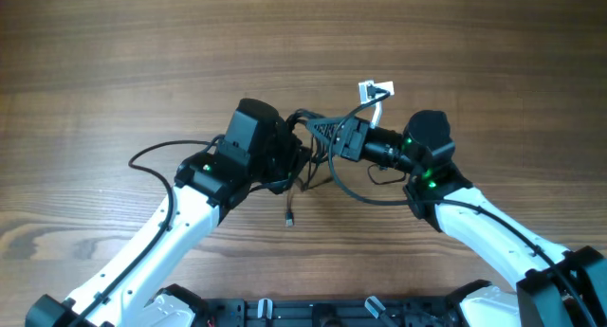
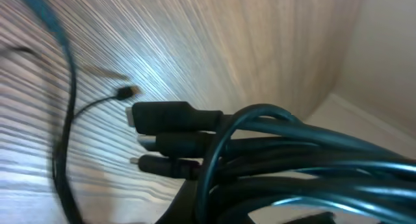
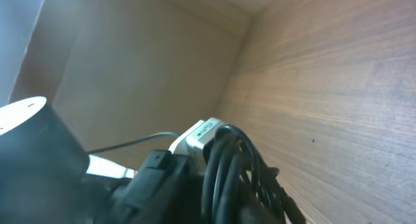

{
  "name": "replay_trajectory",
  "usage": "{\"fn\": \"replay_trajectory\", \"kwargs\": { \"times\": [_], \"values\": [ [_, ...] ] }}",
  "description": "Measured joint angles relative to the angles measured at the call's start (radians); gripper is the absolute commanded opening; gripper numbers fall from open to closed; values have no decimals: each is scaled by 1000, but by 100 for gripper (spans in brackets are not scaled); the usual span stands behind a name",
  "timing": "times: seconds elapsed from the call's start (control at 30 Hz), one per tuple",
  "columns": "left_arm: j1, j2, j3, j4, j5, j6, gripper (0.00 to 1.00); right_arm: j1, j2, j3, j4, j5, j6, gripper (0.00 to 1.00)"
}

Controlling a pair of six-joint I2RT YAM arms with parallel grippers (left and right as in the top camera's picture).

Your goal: Untangle cables

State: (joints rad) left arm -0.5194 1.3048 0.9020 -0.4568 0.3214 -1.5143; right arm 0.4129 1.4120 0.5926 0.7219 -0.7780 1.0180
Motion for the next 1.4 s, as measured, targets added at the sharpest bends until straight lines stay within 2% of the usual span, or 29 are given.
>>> {"fn": "replay_trajectory", "kwargs": {
  "times": [0.03, 0.07, 0.23, 0.33, 0.43, 0.57, 0.77, 0.83, 0.87, 1.03, 1.1, 1.17, 1.3, 1.4],
  "values": [
    [9, 1, 0, -7, -8, 45, 4, -18, 0, 0, -8, -18, -20, 75],
    [18, -1, 0, -7, -10, 84, 4, -38, 0, 0, -26, -39, -45, 79],
    [87, -83, 0, -18, -41, 351, 4, -133, 0, 3, -251, -100, -104, 78],
    [120, -161, 0, -25, -82, 392, 4, -124, 1, 2, -358, -129, -171, 81],
    [143, -195, 0, -54, -108, 360, 4, -86, 1, 2, -367, -175, -261, 86],
    [151, -196, 0, -111, -134, 261, 4, 14, 1, 2, -324, -193, -336, 89],
    [152, -196, 0, -135, -146, 40, 4, 179, 2, 2, -269, -15, -385, 89],
    [152, -196, 0, -154, -146, -42, 4, 225, 2, 2, -238, 64, -400, 84],
    [152, -196, 0, -161, -145, -76, 4, 243, 2, 2, -226, 103, -414, 73],
    [152, -196, 0, -181, -122, -210, 4, 328, 2, 1, -192, 280, -501, 38],
    [152, -196, 0, -181, -111, -234, 4, 351, 2, 1, -193, 335, -523, 16],
    [152, -196, 0, -181, -106, -253, 4, 352, 2, 1, -193, 357, -528, 5],
    [154, -195, 0, -181, -108, -264, 4, 354, 2, 1, -194, 364, -537, 4],
    [154, -195, 0, -196, -132, -224, 4, 354, 2, 2, -220, 340, -532, 5]
  ]
}}
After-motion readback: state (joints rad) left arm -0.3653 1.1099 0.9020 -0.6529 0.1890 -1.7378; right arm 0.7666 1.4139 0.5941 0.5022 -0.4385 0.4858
